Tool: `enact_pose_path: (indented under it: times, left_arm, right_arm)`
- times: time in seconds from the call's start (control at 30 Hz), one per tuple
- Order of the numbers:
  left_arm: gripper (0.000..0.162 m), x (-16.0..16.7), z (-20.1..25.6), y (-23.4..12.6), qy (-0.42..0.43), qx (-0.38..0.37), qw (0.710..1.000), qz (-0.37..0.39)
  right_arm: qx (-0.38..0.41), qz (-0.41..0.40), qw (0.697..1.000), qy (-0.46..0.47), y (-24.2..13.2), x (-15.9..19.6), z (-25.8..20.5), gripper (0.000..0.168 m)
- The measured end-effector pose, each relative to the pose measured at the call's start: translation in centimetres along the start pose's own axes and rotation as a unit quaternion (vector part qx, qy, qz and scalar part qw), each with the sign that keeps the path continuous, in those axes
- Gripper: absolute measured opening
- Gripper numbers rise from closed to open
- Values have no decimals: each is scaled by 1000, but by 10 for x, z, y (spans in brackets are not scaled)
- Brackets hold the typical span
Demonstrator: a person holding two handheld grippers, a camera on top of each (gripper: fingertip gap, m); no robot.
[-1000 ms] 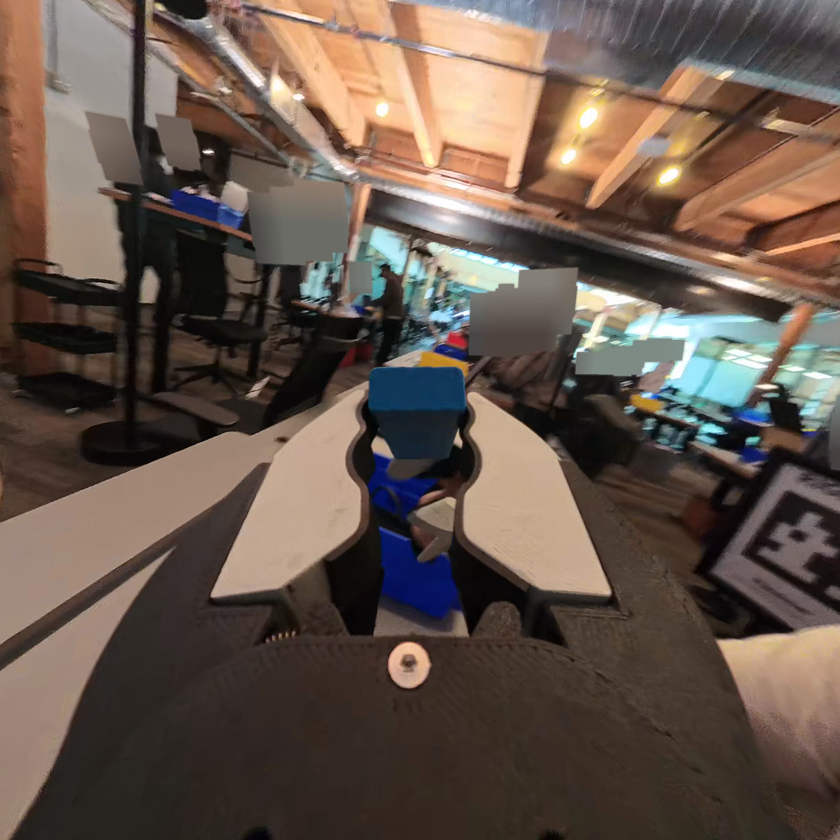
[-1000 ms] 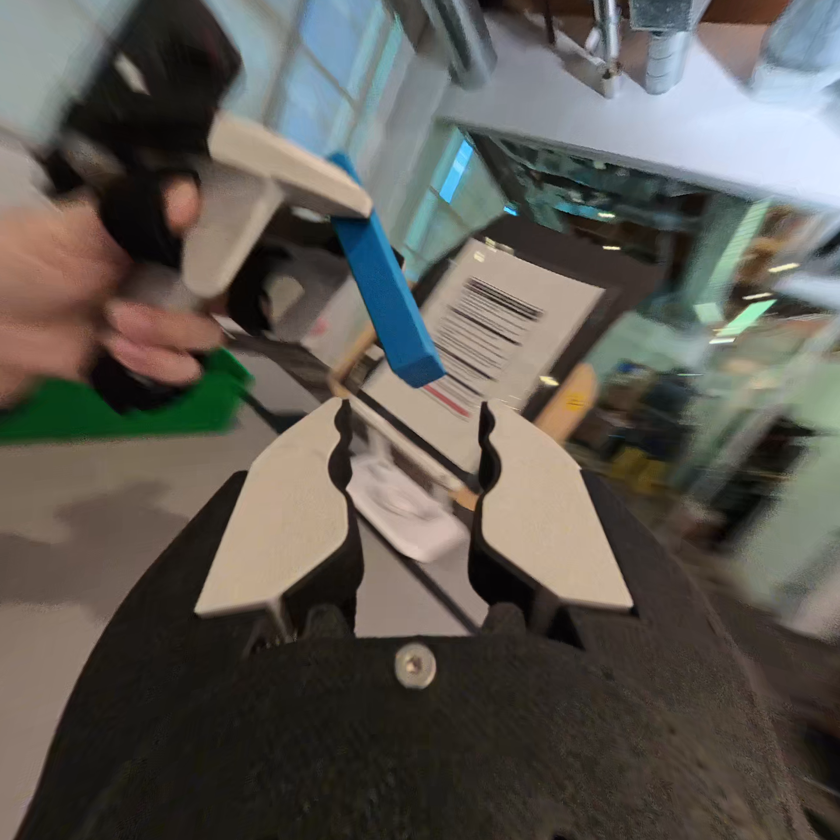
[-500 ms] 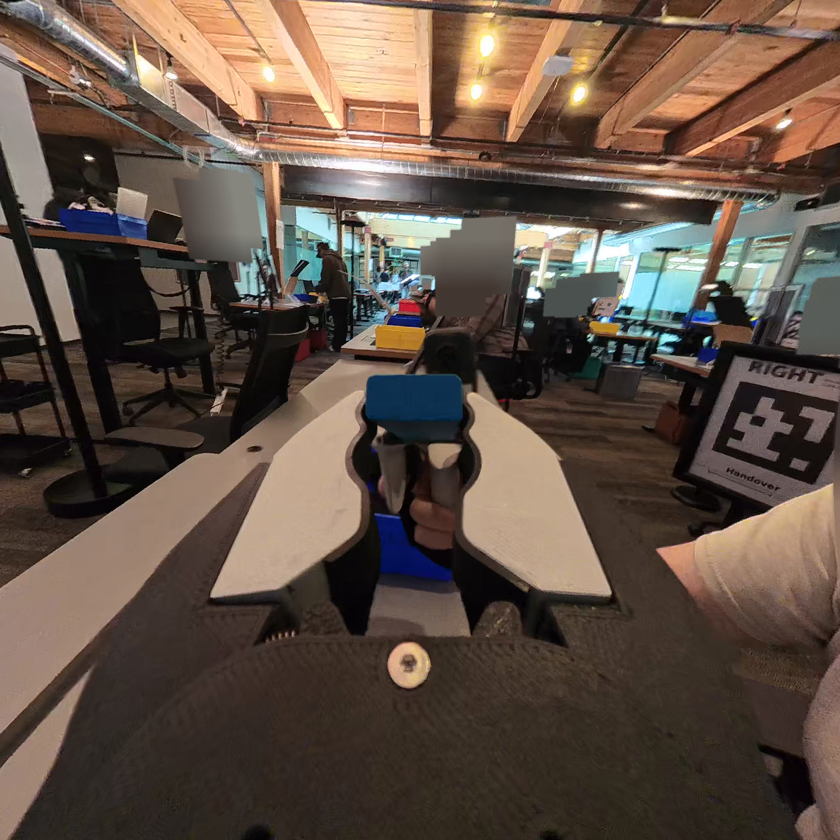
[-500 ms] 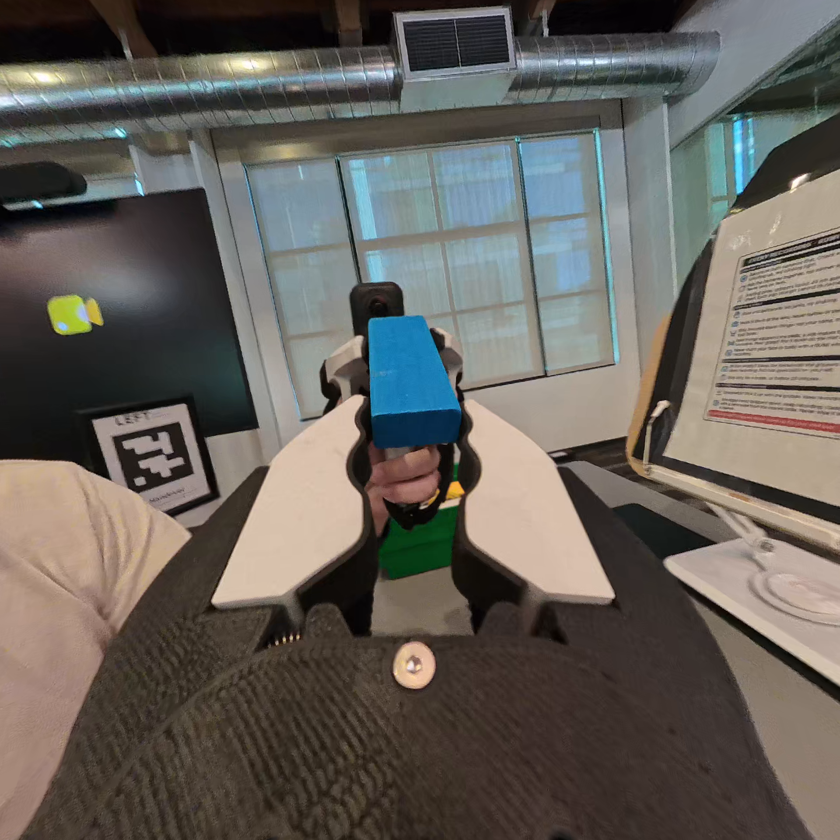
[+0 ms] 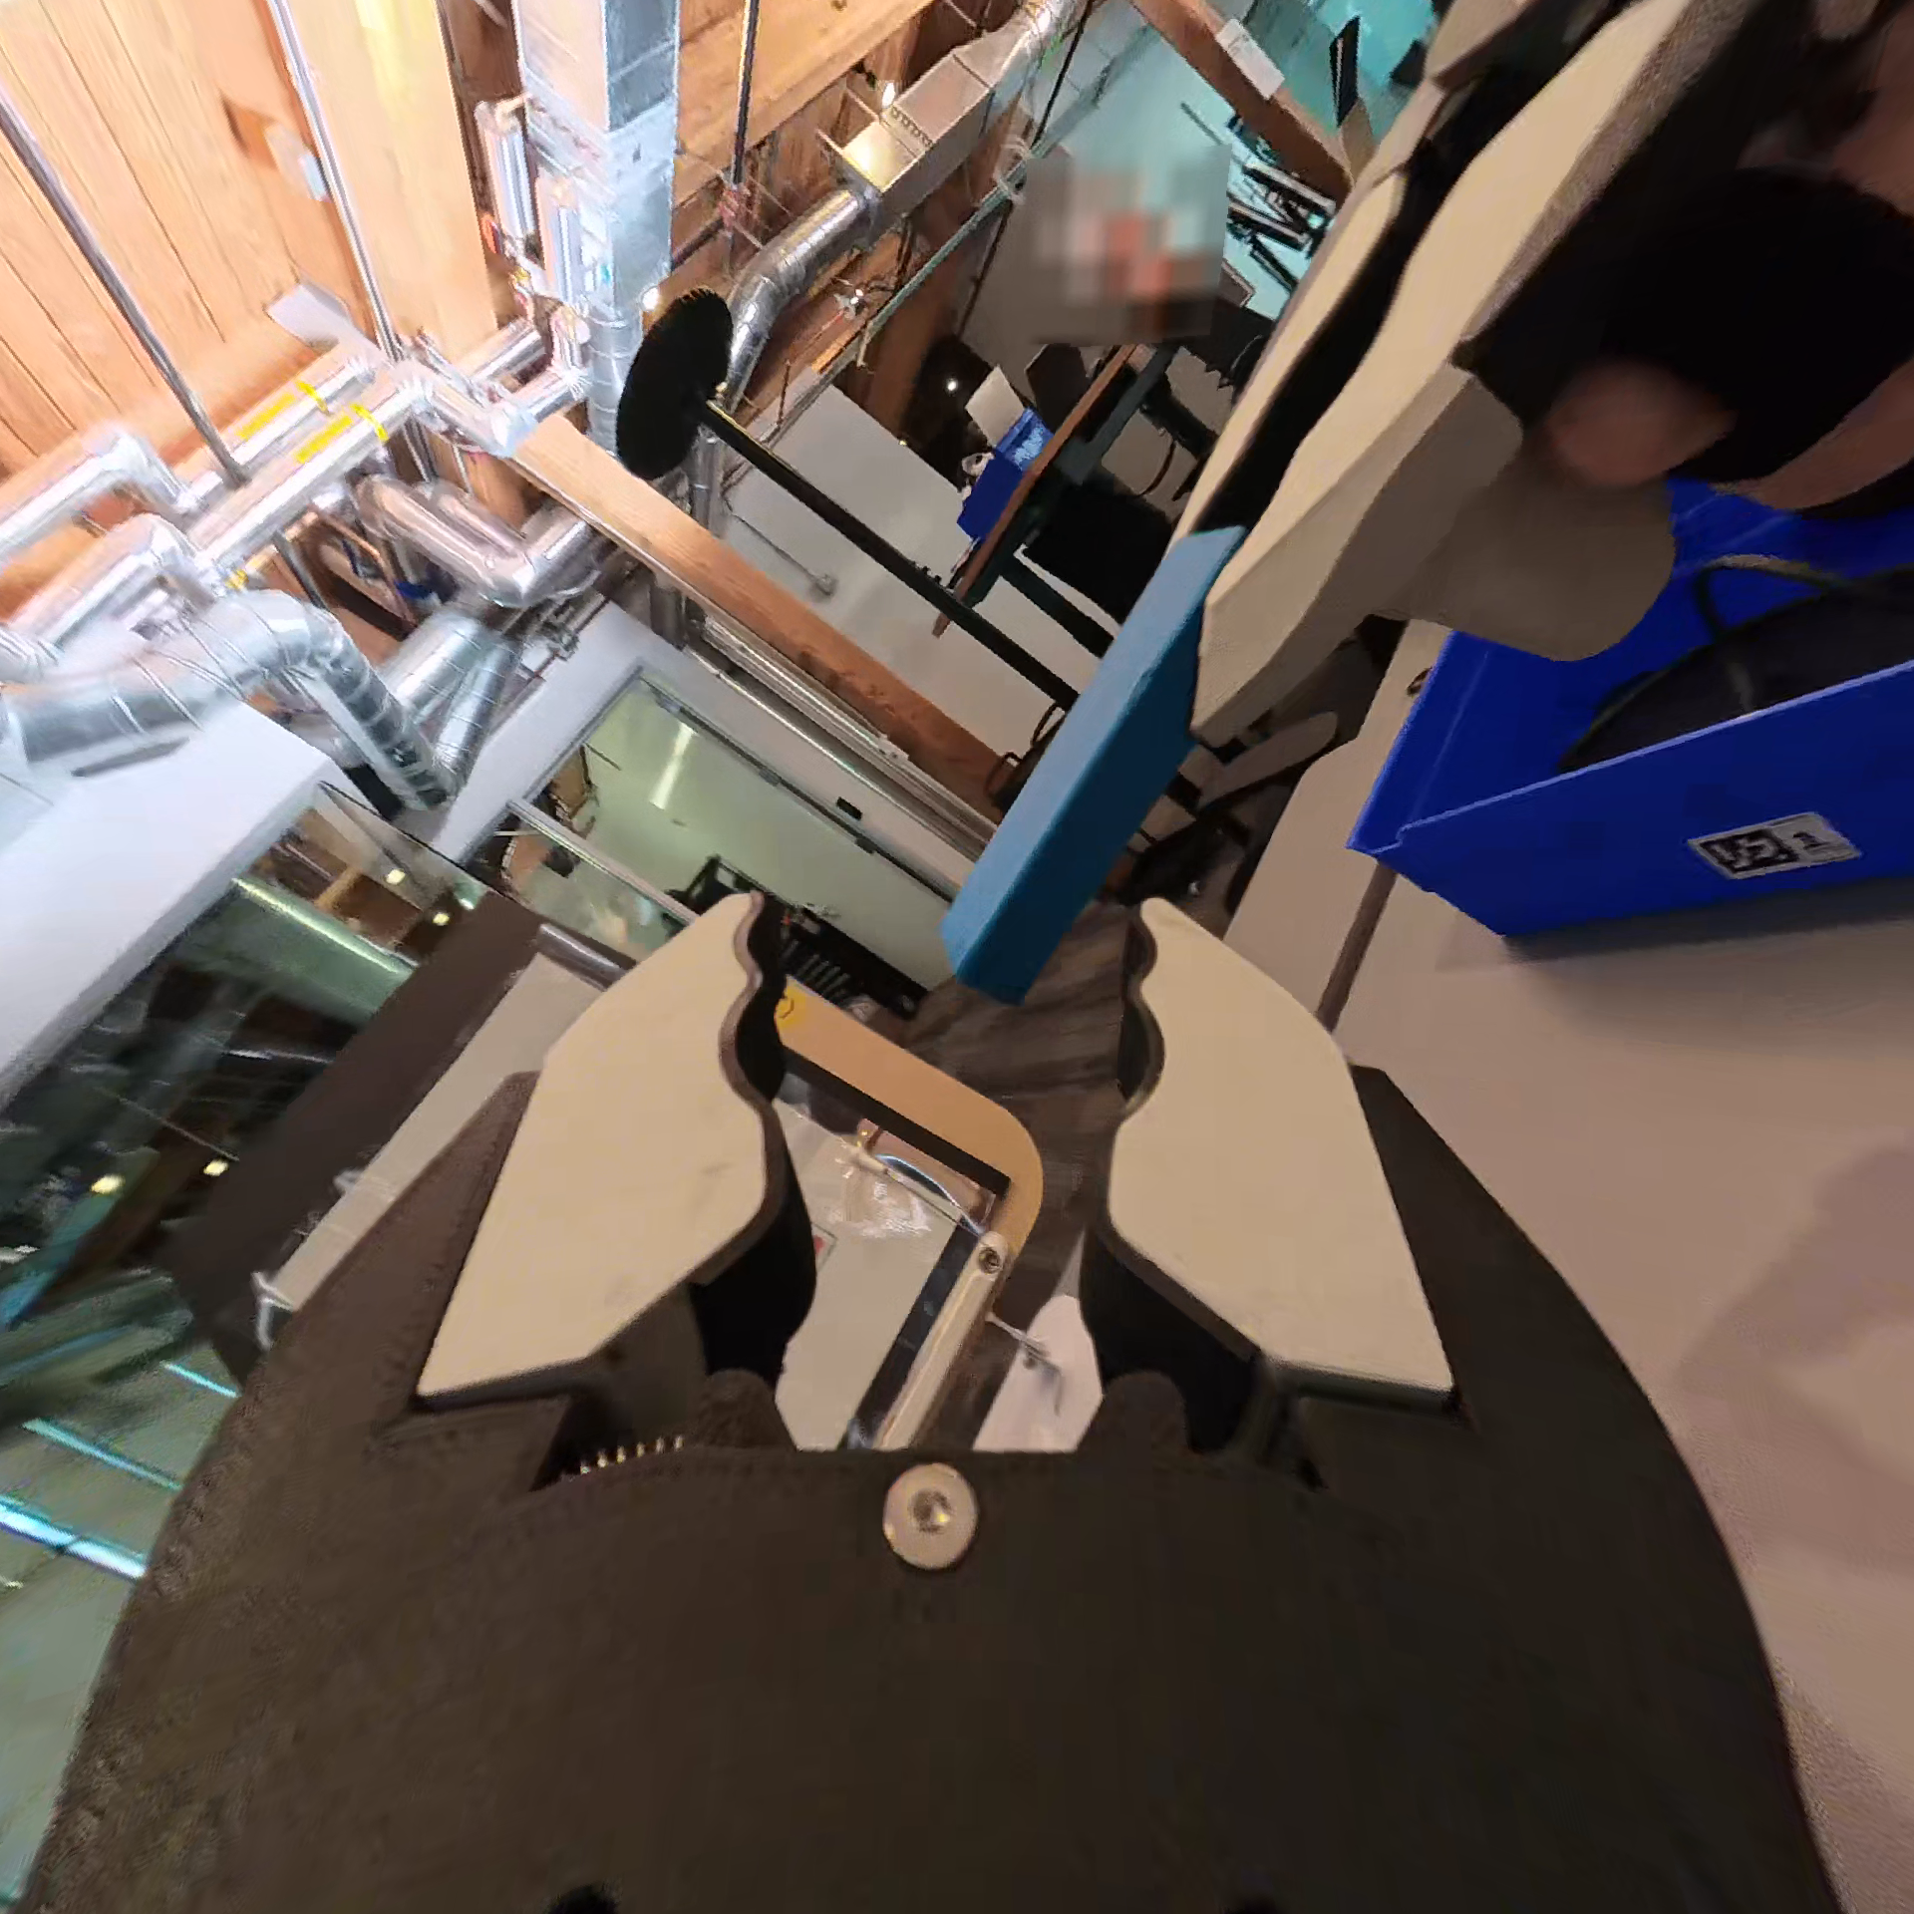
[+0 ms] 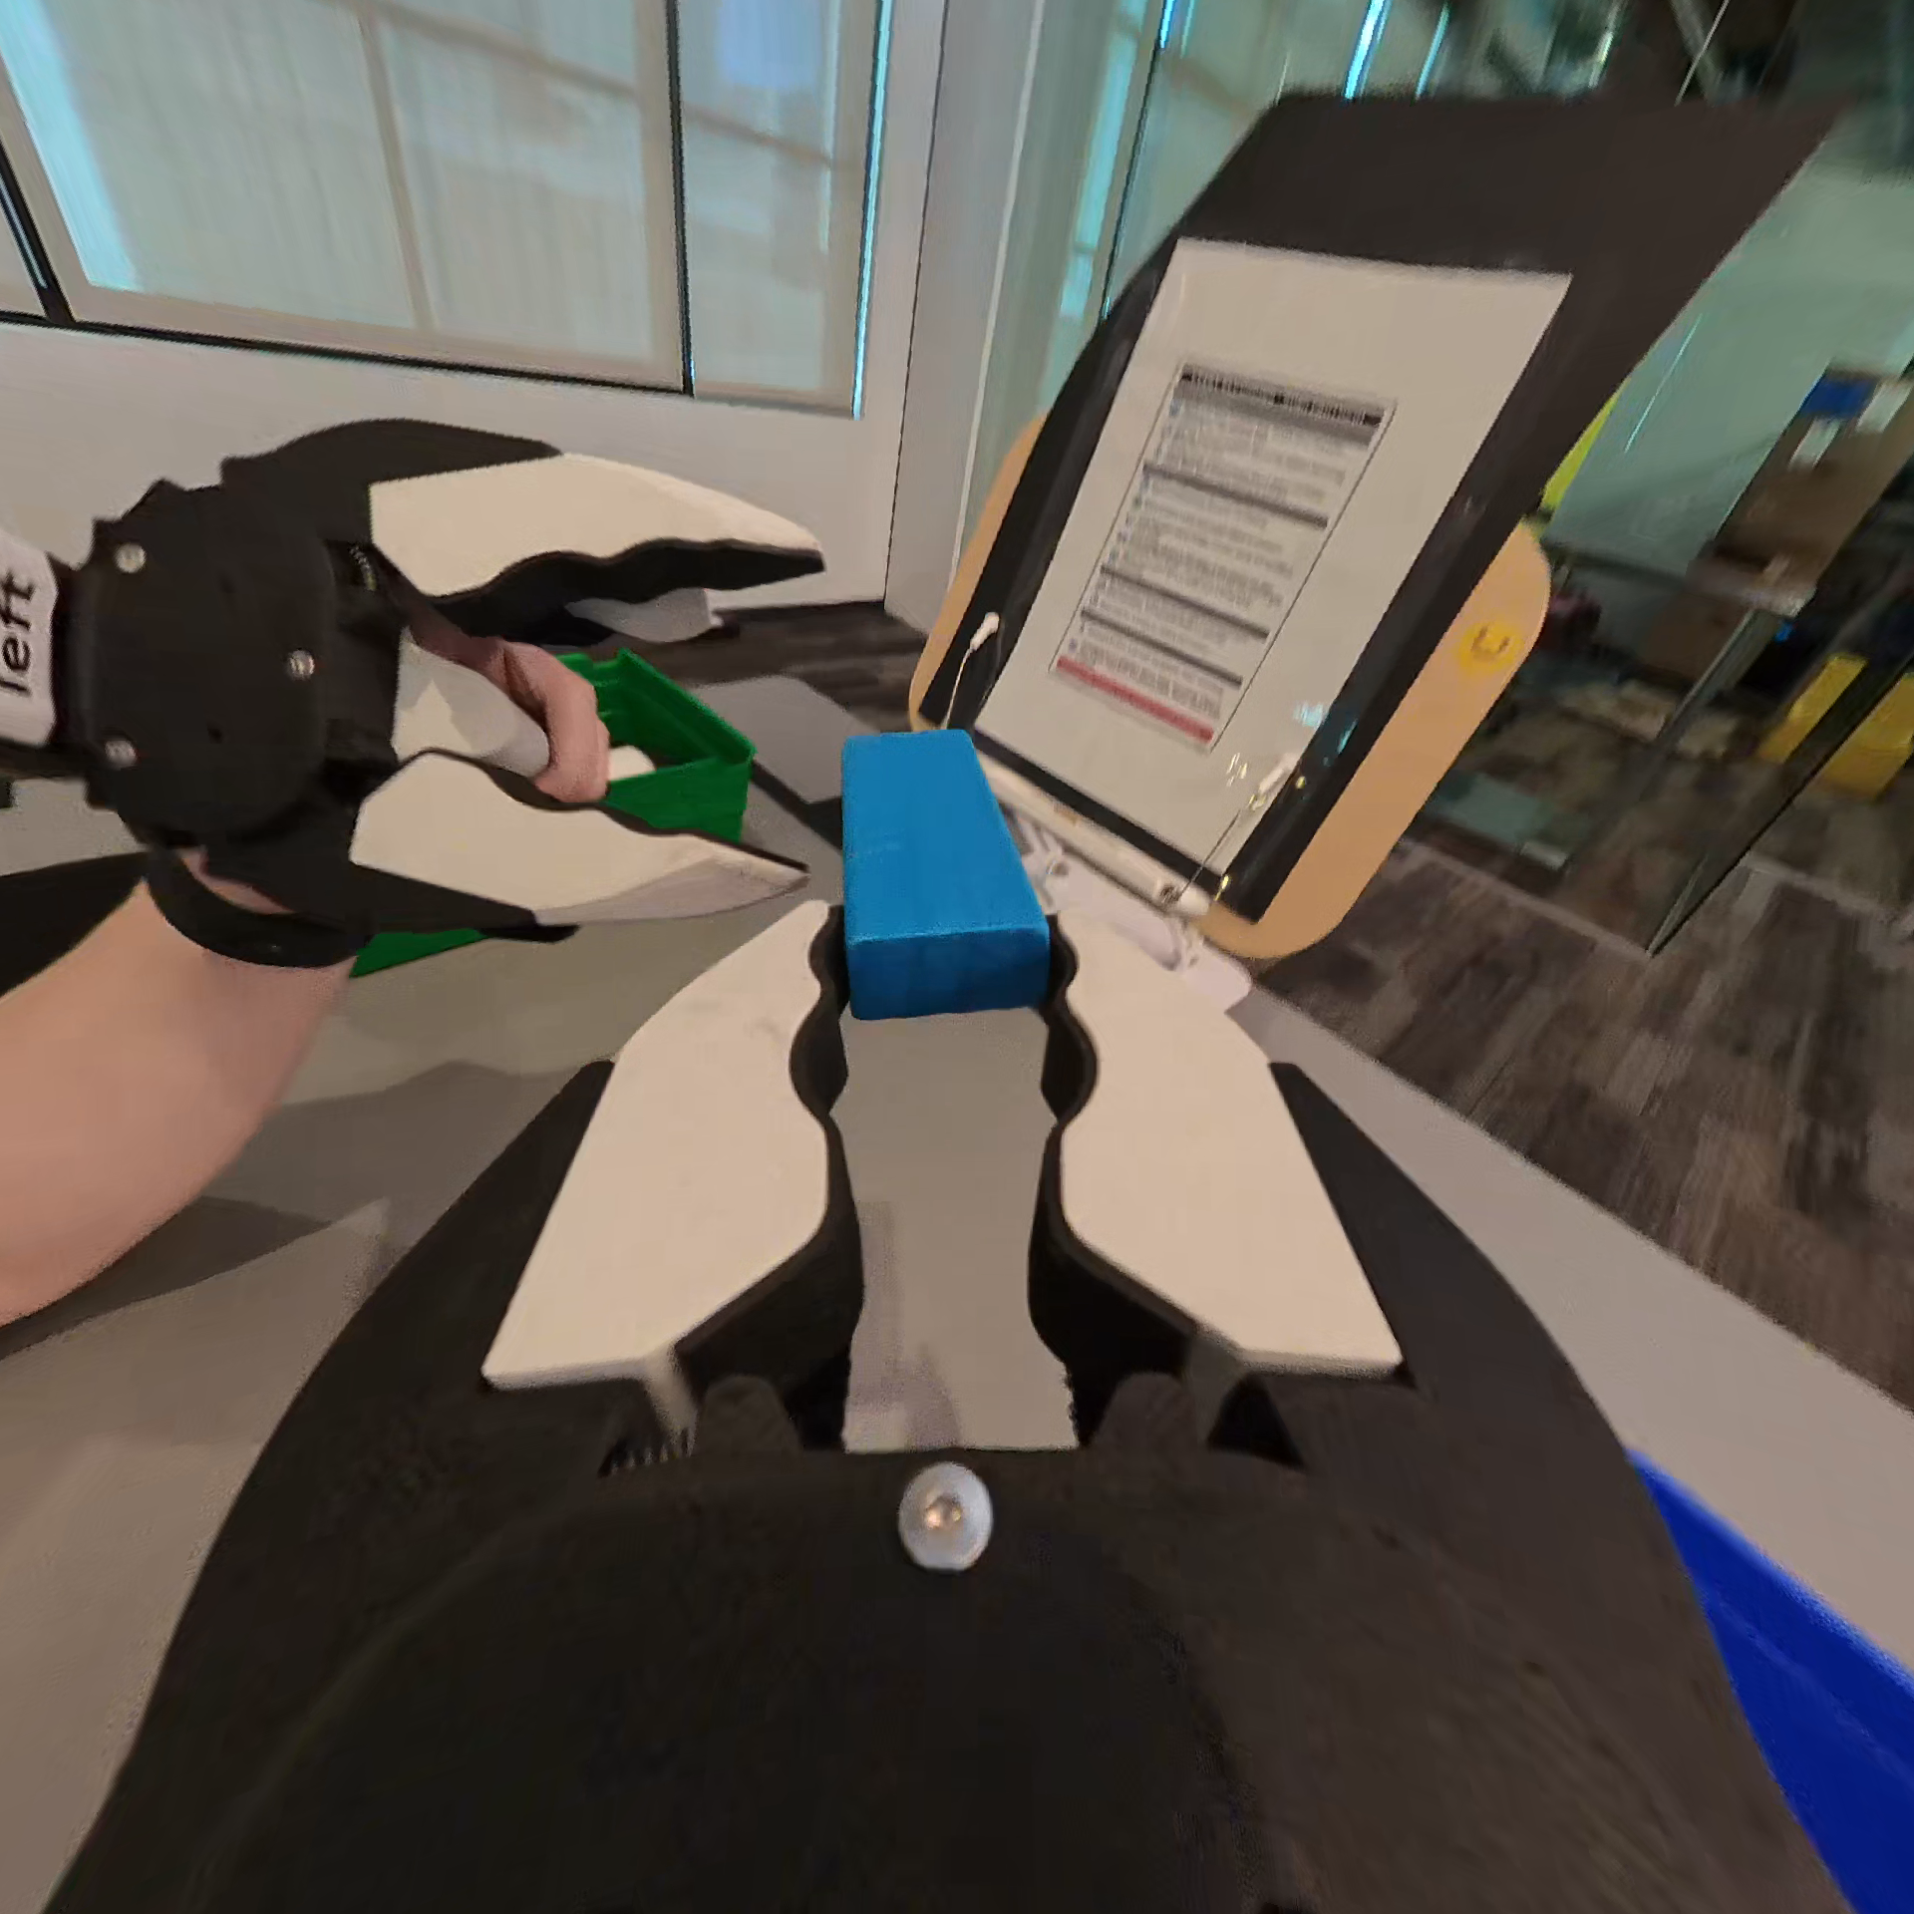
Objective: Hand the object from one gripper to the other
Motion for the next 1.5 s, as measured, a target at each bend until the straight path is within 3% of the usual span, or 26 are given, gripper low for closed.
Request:
enact_pose_path:
  times: [0.17,0.23,0.3,0.4,0.5,0.57,0.63,0.77,0.83,0.9,1.0,1.03,1.13,1.2,1.3,1.37,1.43,1.5]
  left_arm:
    - [41,12,24,19,105,-28,994,-25]
    - [19,16,36,24,122,-11,992,-26]
    - [16,18,44,27,137,0,990,-29]
    - [16,12,40,24,67,34,997,-17]
    - [16,-2,28,15,-65,93,993,26]
    - [16,-15,28,7,-171,191,965,56]
    - [16,-32,34,-4,-268,301,910,97]
    - [17,-52,49,-8,-375,421,815,133]
    - [16,-52,57,-4,-382,440,804,118]
    - [16,-48,60,0,-380,443,805,103]
    - [17,-45,59,3,-405,451,790,97]
    - [19,-41,60,6,-402,447,795,82]
    - [51,-17,56,14,-344,396,851,12]
    - [53,-4,37,13,-298,321,899,7]
    - [68,-6,21,-1,-164,211,963,41]
    - [80,-10,35,-7,-84,198,976,29]
    - [107,-13,55,-4,-60,229,972,3]
    - [122,-16,69,2,-57,253,966,-4]
  right_arm:
    - [-30,-68,995,63,10,15,-5,36]
    - [-27,-81,994,75,13,18,-4,36]
    - [-24,-80,994,76,13,19,-2,36]
    - [-43,-28,998,27,6,7,-8,36]
    - [-48,42,997,-43,-12,-9,-15,44]
    - [-17,68,993,-97,-22,-11,-10,55]
    - [-8,89,988,-124,-26,-9,-6,59]
    - [-153,183,971,-23,-30,-17,-13,53]
    - [-233,174,956,22,-26,-13,-18,44]
    - [-294,157,942,40,-25,-9,-22,19]
    - [-315,137,935,88,-20,-6,-15,17]
    - [-302,127,940,98,-17,-3,-10,17]
    - [-240,81,957,139,-6,9,9,17]
    - [-260,28,949,175,-2,22,12,17]
    - [-302,-22,918,257,5,36,13,17]
    - [-340,-9,883,324,7,34,17,17]
    - [-385,-3,846,369,7,35,18,16]
    - [-433,0,811,394,6,36,16,16]
Point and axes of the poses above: each gripper's, where its closed fingertips meet, y out along the fingers, x out of its underside, z = x × y across the jaws, the point moved 3 cm from there along -y, back along the fingers, and after that the axes turned 11 degrees about -z, right-handed, at the moved point
